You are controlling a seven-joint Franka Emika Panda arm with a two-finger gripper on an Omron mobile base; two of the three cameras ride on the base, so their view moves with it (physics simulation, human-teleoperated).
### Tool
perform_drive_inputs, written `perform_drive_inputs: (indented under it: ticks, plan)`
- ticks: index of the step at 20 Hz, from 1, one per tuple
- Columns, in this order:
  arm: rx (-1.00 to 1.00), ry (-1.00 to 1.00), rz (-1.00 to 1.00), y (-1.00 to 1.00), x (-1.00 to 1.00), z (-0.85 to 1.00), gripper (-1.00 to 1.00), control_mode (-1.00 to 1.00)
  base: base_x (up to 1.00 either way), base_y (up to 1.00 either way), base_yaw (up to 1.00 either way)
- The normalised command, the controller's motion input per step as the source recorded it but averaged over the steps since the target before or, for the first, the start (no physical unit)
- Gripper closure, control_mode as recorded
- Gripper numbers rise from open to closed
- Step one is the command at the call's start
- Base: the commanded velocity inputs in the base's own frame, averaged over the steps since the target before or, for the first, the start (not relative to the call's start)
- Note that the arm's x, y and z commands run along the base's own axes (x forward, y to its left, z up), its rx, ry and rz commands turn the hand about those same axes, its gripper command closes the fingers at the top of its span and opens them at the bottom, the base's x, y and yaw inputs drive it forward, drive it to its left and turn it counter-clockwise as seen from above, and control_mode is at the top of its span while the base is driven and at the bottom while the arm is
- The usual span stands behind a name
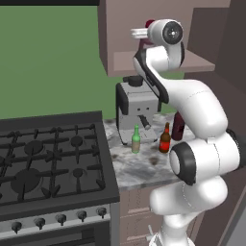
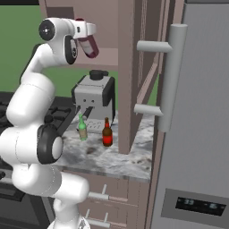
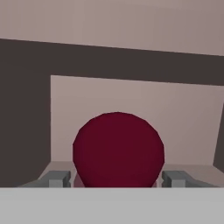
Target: Sort all alcoholic drinks to one cabinet, and non-alcoholic drinks to the other.
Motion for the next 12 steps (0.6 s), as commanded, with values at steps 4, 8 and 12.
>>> perform_drive_inputs:
  ticks: [4,8,12]
  plan:
    - [0.02,0.0,0.0,0.0,0.12,-0.08,-1.0,-1.0,0.0,0.0,0.0]
    - [0.01,0.0,0.0,0.0,0.14,-0.05,-1.0,-1.0,0.0,0.0,0.0]
    - [0.01,-0.03,0.0,0.0,0.15,-0.04,-1.0,-1.0,0.0,0.0,0.0]
